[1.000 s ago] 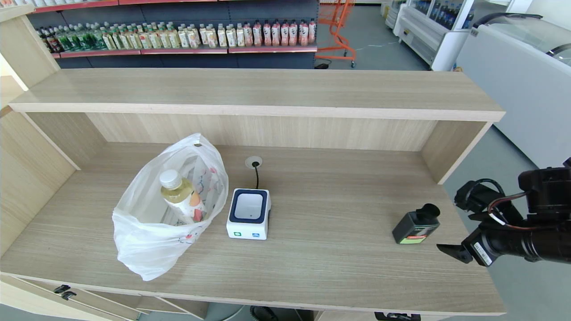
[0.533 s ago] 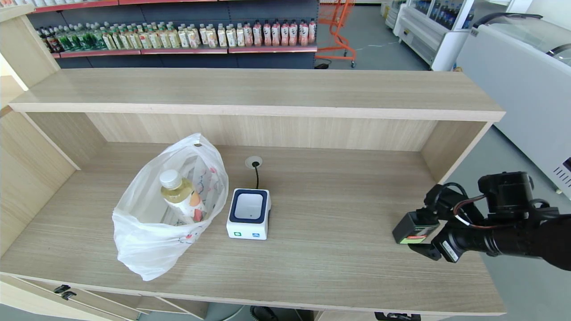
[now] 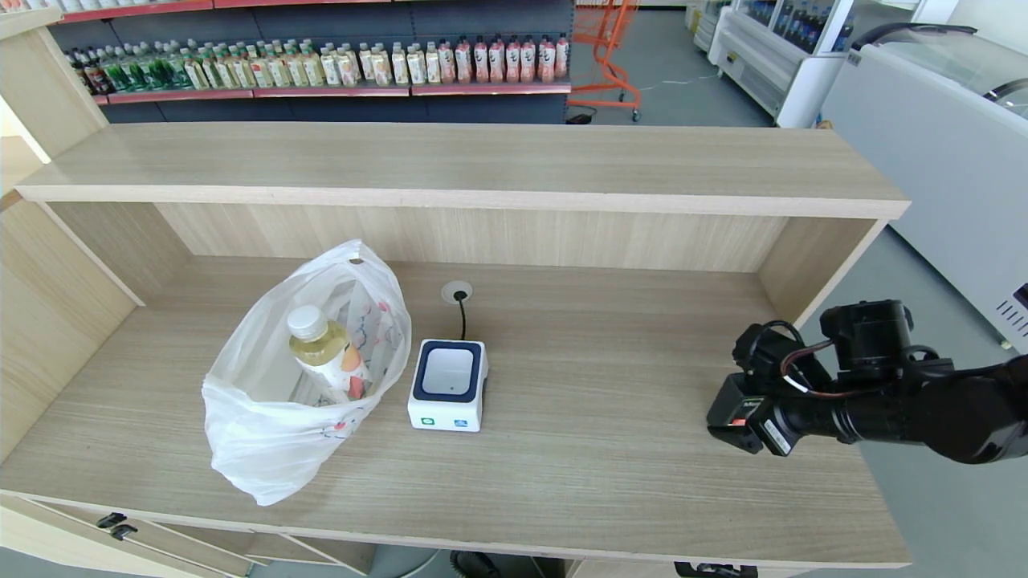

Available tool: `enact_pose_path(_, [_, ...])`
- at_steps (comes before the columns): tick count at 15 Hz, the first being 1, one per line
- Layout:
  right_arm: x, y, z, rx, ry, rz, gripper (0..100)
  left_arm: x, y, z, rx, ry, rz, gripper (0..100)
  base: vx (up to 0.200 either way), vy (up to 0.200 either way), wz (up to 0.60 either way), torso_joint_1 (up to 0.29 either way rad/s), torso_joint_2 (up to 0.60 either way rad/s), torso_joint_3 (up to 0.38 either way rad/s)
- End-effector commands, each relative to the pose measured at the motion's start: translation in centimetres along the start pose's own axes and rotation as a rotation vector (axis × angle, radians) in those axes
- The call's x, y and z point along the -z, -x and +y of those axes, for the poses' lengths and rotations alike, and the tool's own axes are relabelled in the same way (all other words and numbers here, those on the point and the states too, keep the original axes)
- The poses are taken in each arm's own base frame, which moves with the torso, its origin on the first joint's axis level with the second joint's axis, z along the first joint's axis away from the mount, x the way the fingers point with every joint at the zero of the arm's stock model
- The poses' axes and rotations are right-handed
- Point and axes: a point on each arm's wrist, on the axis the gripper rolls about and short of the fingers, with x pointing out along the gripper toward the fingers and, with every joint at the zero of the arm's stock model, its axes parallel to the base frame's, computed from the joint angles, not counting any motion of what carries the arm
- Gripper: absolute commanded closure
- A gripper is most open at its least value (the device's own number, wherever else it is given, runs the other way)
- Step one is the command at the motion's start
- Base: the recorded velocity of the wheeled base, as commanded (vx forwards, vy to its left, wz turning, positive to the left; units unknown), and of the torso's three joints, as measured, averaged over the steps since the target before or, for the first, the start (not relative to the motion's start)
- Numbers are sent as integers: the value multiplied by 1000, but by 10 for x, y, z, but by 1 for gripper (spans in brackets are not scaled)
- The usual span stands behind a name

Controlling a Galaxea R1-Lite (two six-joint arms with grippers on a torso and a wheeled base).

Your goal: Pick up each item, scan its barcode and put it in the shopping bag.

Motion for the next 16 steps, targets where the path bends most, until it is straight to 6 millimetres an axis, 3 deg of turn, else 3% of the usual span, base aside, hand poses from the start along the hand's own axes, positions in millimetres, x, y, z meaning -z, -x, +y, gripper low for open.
enact_pose_path(1, [-3,-6,1,-13,6,-5,0,0,0,0,-1,0,1,0,0,0,0,0,0,0])
enact_pose_path(2, [-5,-6,1,-28,8,-24,0,0,0,0,-1,0,0,0,0,0,0,0,0,0])
enact_pose_path(3, [-7,-5,3,-38,13,-34,100,0,0,0,-1,0,0,0,0,0,0,0,0,0])
enact_pose_path(8, [-8,8,6,-30,18,-48,100,0,0,0,-1,0,1,0,0,0,0,0,0,0])
enact_pose_path(11, [-11,28,9,-19,20,-121,100,0,0,0,-1,0,0,0,0,0,0,0,0,0])
enact_pose_path(12, [-22,51,7,24,16,-232,100,0,0,0,-1,0,0,0,0,0,0,0,0,0])
enact_pose_path(14, [-19,89,8,132,55,-330,100,0,0,0,-1,0,1,0,0,0,0,0,0,0])
enact_pose_path(15, [-17,96,10,158,97,-348,100,0,0,0,-1,0,0,0,0,0,0,0,0,0])
enact_pose_path(16, [-9,115,12,251,310,-364,100,0,0,0,-1,0,1,0,0,0,0,0,0,0])
